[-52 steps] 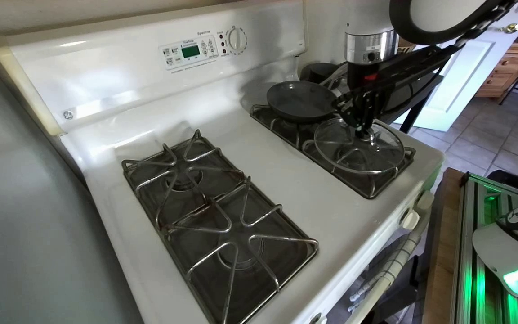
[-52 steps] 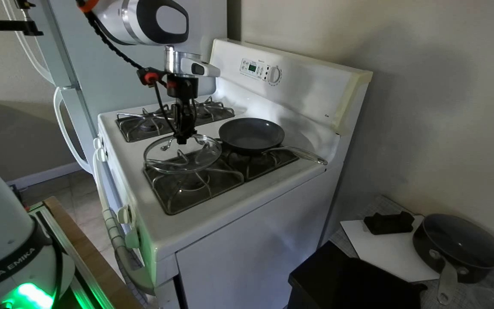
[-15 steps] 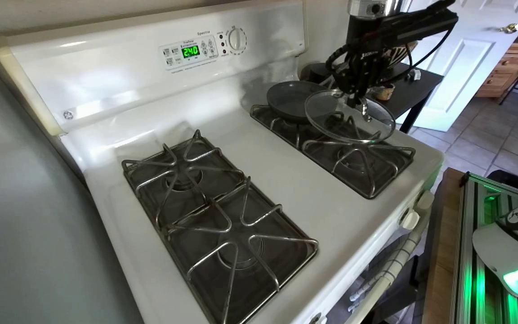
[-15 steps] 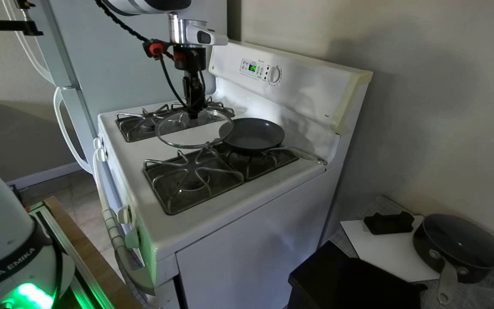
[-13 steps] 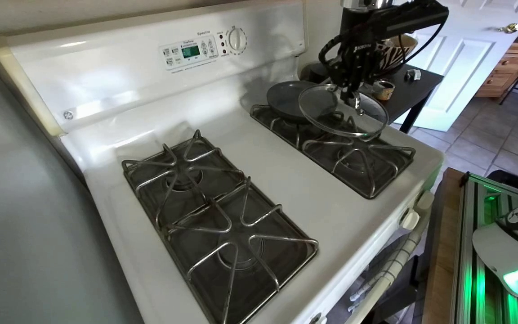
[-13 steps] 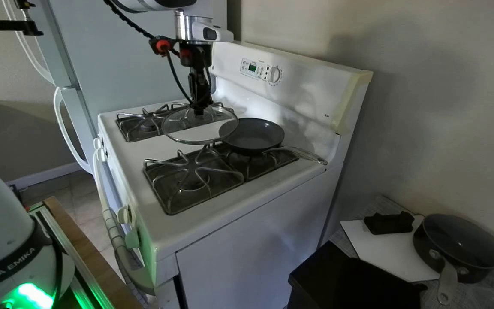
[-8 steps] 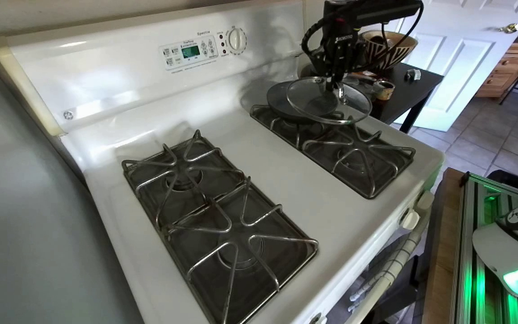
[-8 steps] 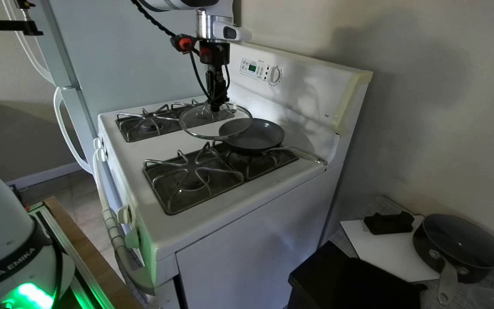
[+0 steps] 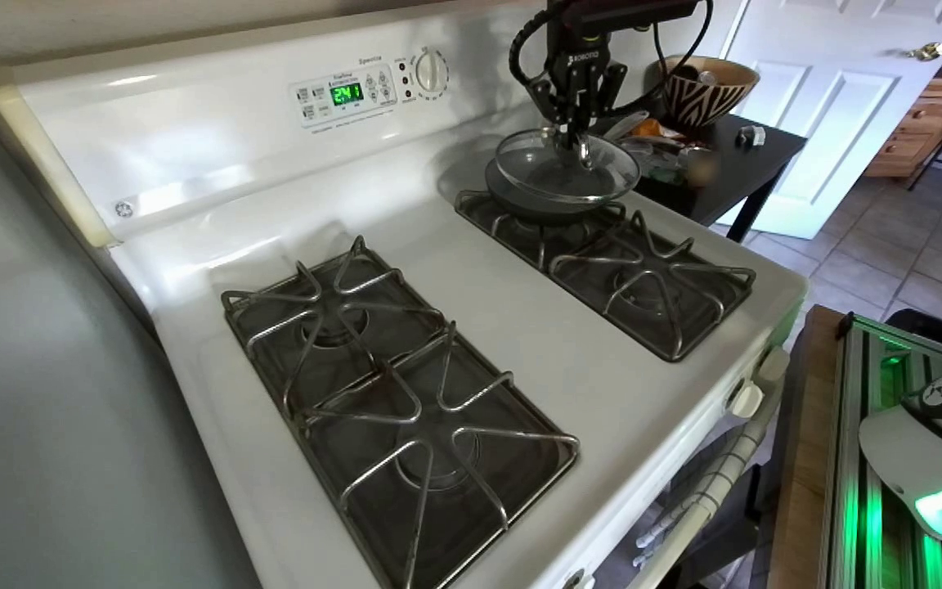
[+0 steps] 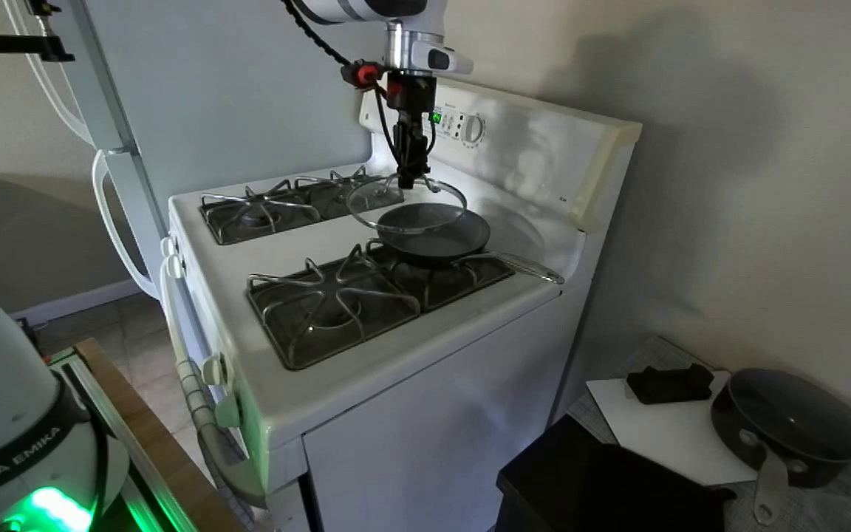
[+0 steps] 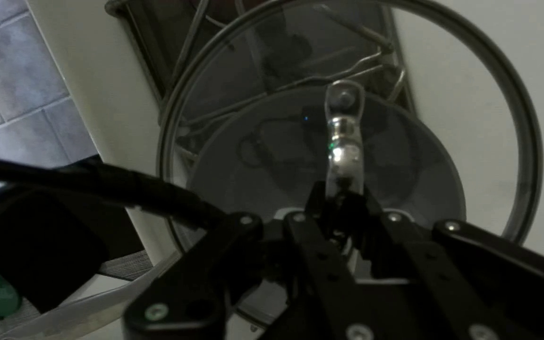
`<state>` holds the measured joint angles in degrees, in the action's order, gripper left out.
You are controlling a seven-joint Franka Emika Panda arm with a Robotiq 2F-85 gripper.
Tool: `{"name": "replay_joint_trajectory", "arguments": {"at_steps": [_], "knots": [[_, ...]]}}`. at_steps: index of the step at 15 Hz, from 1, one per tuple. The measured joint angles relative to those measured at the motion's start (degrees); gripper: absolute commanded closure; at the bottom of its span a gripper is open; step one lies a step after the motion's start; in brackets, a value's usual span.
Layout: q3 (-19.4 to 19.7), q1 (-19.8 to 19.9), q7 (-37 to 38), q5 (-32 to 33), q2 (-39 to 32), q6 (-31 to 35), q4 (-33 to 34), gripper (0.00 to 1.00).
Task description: Put the glass lid on the pan
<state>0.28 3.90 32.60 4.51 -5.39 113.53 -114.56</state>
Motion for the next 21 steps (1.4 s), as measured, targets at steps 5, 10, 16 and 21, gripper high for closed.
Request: {"name": "replay_joint_trajectory", "arguments": {"at_steps": [5,10,16,21], "knots": [[0.9,-0.3,0.7,0.8,-2.5,0.0,2.0,0.98],[1.7,-0.3,2.2,0.8,-4.2,2.2,2.6,0.98],[2.3,-0.5,3.5,0.7,-5.1,4.3,2.7,0.98],[2.6,-0.5,4.2,0.6,-5.5,4.6,2.7,0.98]]}}
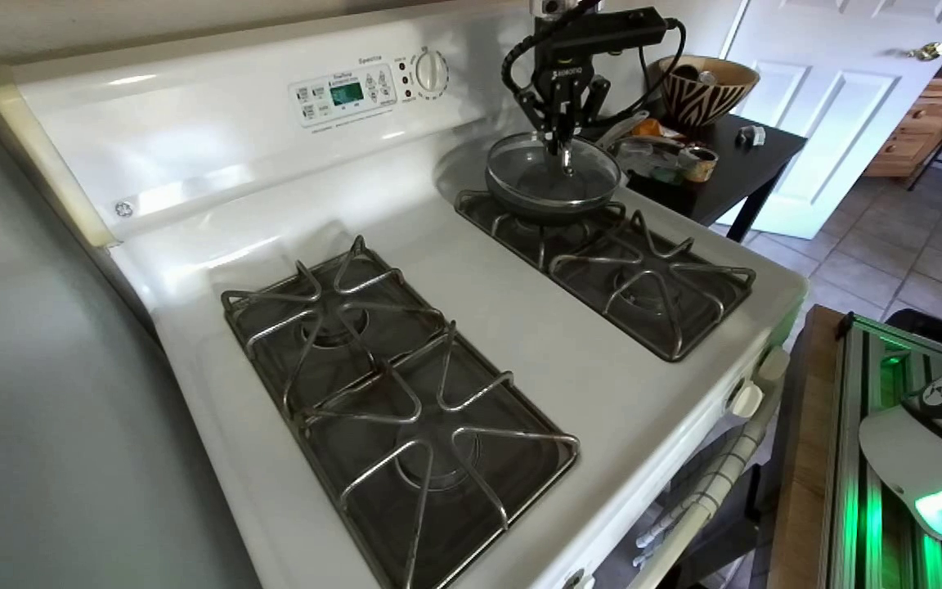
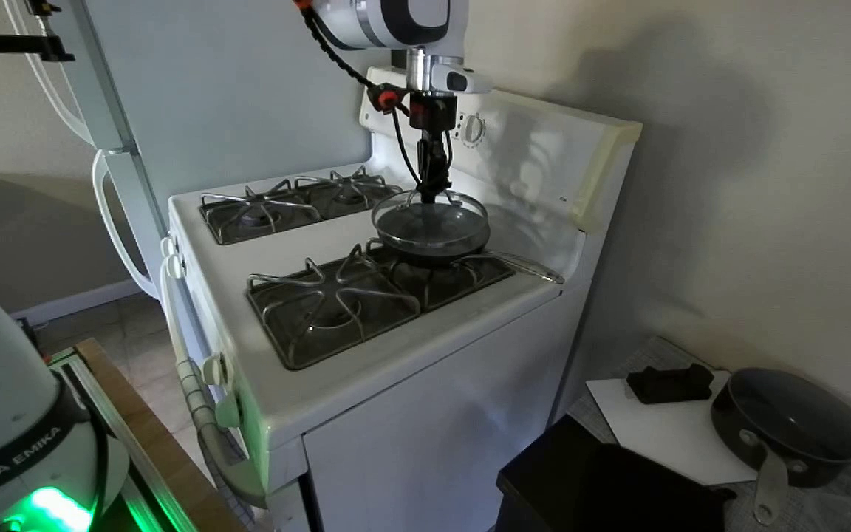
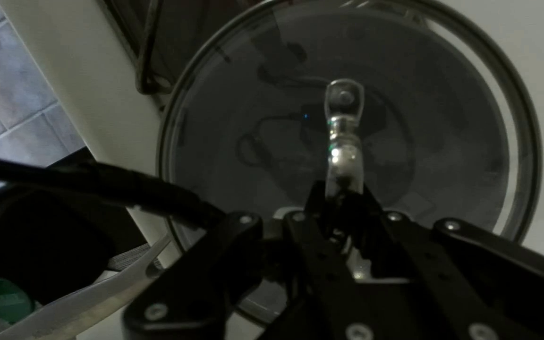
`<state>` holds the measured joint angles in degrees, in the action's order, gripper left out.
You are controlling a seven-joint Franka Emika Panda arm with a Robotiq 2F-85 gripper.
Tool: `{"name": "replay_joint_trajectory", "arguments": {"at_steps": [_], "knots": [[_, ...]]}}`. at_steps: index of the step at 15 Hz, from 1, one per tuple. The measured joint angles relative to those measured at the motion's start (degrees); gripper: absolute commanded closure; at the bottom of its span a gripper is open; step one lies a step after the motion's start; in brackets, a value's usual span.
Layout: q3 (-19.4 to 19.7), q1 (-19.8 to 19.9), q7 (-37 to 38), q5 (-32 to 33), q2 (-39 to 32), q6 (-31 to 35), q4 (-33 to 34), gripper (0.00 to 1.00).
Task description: Put the glass lid on the pan
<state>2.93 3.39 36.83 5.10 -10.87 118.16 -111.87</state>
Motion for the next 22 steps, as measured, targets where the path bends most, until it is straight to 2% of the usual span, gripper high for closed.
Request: {"name": "replay_joint_trajectory", "arguments": {"at_steps": [12,22], "knots": [[0.4,0.0,0.4,-1.9,-1.4,3.2,0.0,0.98],[1.0,0.0,0.9,-2.0,-1.8,3.2,-0.1,0.98]]}}
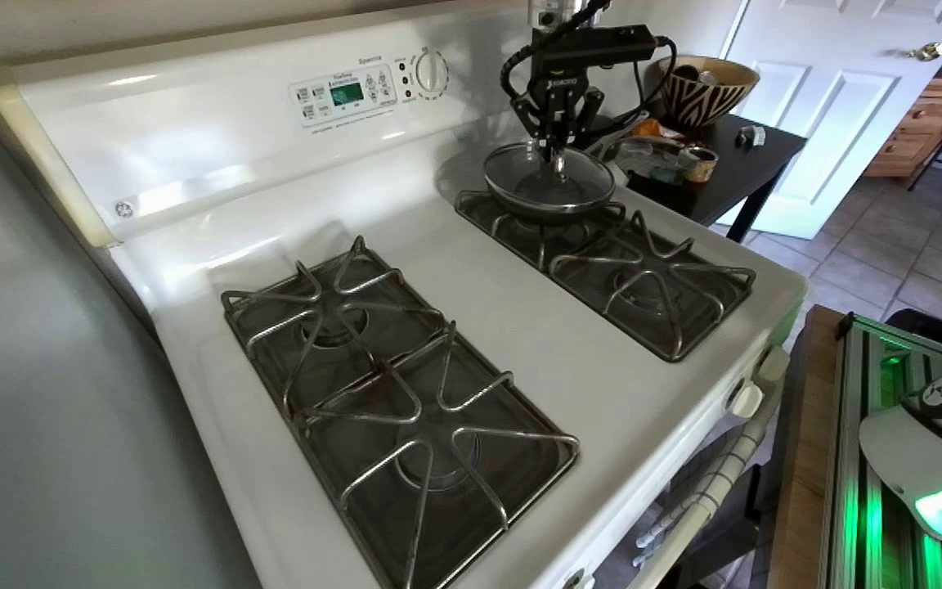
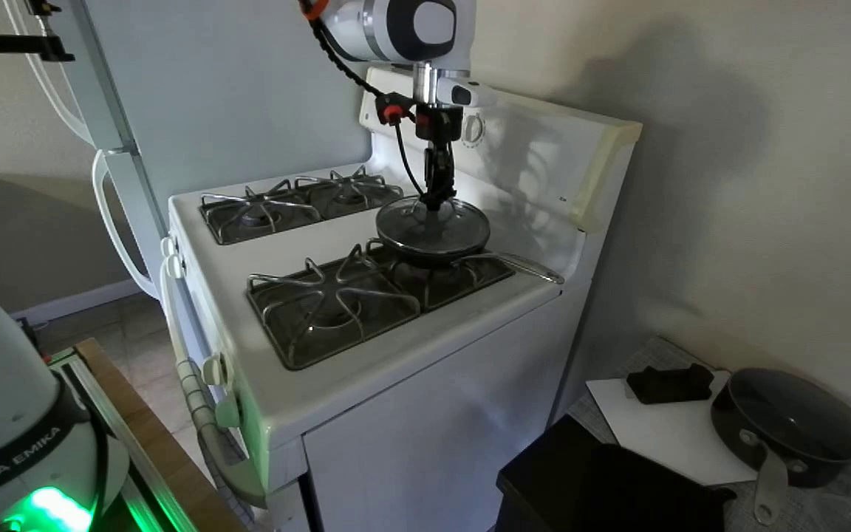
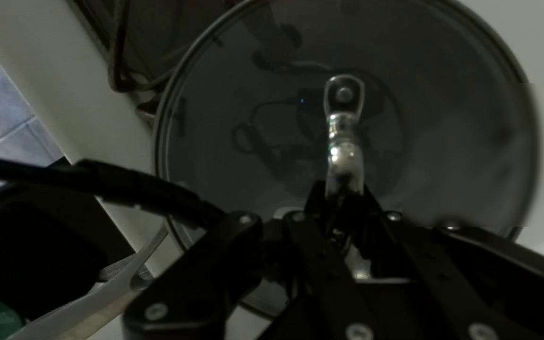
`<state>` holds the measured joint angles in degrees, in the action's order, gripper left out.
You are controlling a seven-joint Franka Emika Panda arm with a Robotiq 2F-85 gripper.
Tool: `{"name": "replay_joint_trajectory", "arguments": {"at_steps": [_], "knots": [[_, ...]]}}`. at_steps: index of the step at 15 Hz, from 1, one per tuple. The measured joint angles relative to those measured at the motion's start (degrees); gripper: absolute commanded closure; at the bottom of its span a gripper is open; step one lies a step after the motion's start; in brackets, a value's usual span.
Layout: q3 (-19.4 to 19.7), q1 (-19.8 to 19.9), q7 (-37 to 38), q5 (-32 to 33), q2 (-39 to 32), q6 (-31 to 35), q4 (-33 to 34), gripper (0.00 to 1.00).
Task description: Put the glass lid on the pan
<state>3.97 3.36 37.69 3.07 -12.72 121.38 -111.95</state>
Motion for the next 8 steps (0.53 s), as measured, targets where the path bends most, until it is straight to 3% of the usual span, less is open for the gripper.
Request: {"name": "replay_joint_trajectory", "arguments": {"at_steps": [7,8], "knots": [[0.4,-0.4,0.7,0.5,-0.1,0.0,0.0,0.98],[0.4,-0.5,0.8,0.6,-0.1,0.1,-0.1,0.83]]}}
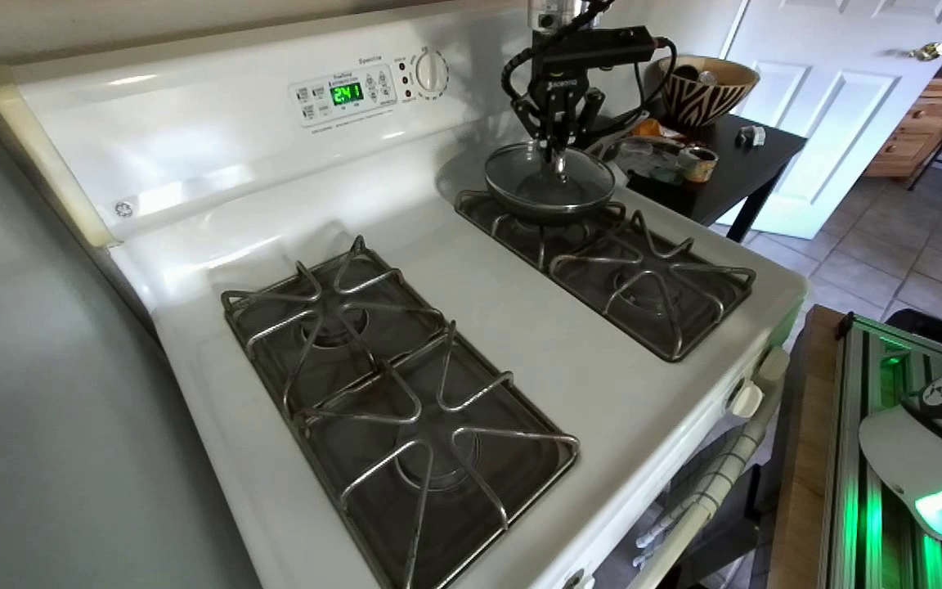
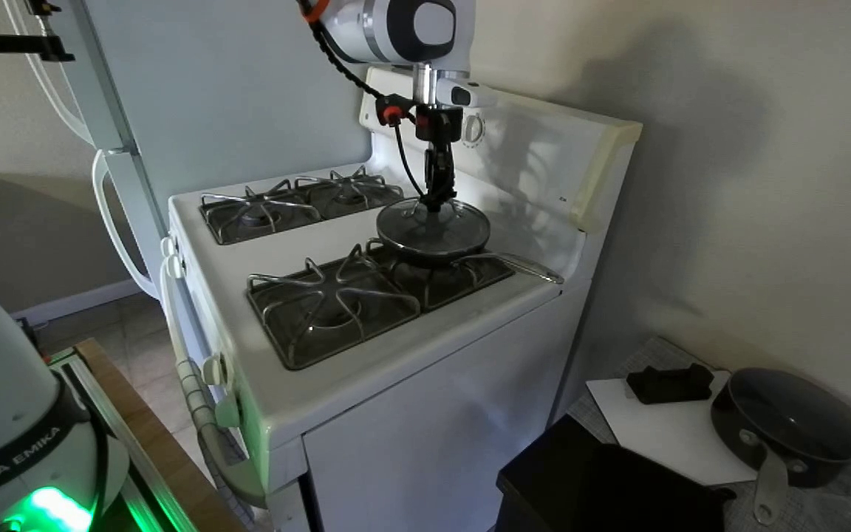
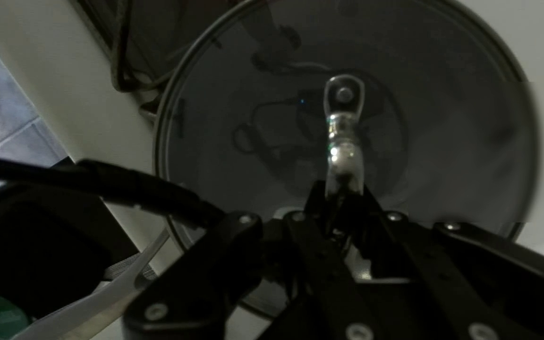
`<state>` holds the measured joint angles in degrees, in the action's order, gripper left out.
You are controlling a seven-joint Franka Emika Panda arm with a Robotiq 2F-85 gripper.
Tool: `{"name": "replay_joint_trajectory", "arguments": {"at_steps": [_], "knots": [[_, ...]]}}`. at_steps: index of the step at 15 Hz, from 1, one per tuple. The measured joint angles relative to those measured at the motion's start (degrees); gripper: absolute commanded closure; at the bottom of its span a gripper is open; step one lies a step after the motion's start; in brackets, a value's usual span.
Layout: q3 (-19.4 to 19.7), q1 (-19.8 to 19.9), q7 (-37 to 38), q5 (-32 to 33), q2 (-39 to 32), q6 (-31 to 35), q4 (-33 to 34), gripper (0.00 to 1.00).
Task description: Put the glass lid on the pan
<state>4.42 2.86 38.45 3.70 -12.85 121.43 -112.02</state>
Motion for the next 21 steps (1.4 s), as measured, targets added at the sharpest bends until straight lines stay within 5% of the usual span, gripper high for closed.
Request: {"name": "replay_joint_trajectory", "arguments": {"at_steps": [1,9,21], "knots": [[0.0,-0.1,0.1,0.2,0.0,0.0,0.0,0.66],[0.1,-0.7,0.7,0.6,1.4,0.4,-0.2,0.03],[-0.9,-1.5,1.1,3.8,15.4,4.3,-8.7,0.0]]}}
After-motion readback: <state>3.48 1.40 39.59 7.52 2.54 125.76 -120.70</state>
